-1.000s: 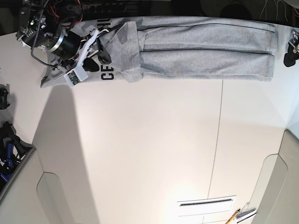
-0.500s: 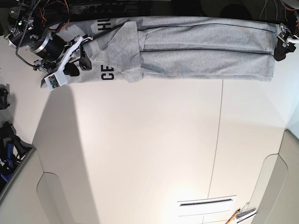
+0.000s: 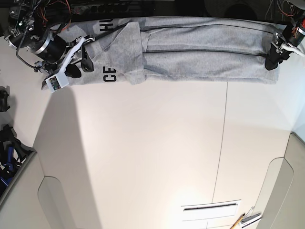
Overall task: Fold the T-shirt properly
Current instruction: 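Move the left gripper to the folded shirt's end and grasp it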
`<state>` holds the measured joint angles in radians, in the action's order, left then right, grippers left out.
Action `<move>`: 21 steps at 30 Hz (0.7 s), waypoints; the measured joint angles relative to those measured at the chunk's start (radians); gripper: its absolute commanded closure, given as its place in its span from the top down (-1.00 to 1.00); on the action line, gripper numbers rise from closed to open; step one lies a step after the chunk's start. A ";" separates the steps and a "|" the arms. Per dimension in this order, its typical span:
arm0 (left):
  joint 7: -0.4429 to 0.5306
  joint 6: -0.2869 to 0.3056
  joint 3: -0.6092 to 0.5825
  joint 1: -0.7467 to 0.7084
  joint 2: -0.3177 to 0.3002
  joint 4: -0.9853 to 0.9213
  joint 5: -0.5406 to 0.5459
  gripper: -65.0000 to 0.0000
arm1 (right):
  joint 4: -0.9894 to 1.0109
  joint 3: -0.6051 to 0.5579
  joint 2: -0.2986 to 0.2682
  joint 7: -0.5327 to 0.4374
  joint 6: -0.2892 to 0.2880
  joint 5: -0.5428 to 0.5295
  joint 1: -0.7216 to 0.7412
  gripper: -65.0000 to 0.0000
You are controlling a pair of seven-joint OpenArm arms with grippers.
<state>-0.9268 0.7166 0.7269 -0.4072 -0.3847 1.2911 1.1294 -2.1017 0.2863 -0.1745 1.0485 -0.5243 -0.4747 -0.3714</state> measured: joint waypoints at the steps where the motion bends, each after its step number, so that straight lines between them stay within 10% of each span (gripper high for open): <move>1: 0.000 0.000 0.000 0.000 0.000 0.000 0.000 0.04 | 0.000 0.000 0.000 0.000 0.000 0.000 0.000 -0.26; 6: -0.011 -0.012 0.000 -0.004 0.001 -0.002 -0.002 -1.00 | 0.000 0.000 0.000 0.000 0.000 0.000 0.000 -0.26; 21: -0.193 -0.028 0.088 -0.013 0.009 0.194 0.299 -1.00 | 0.000 0.043 0.000 -0.006 0.023 0.031 0.000 -0.26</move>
<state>-1.1202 0.6888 0.8146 -0.4202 -0.3756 1.4853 1.4281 -2.1017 0.3294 -0.1741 1.0424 -0.5018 -0.4442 -0.3714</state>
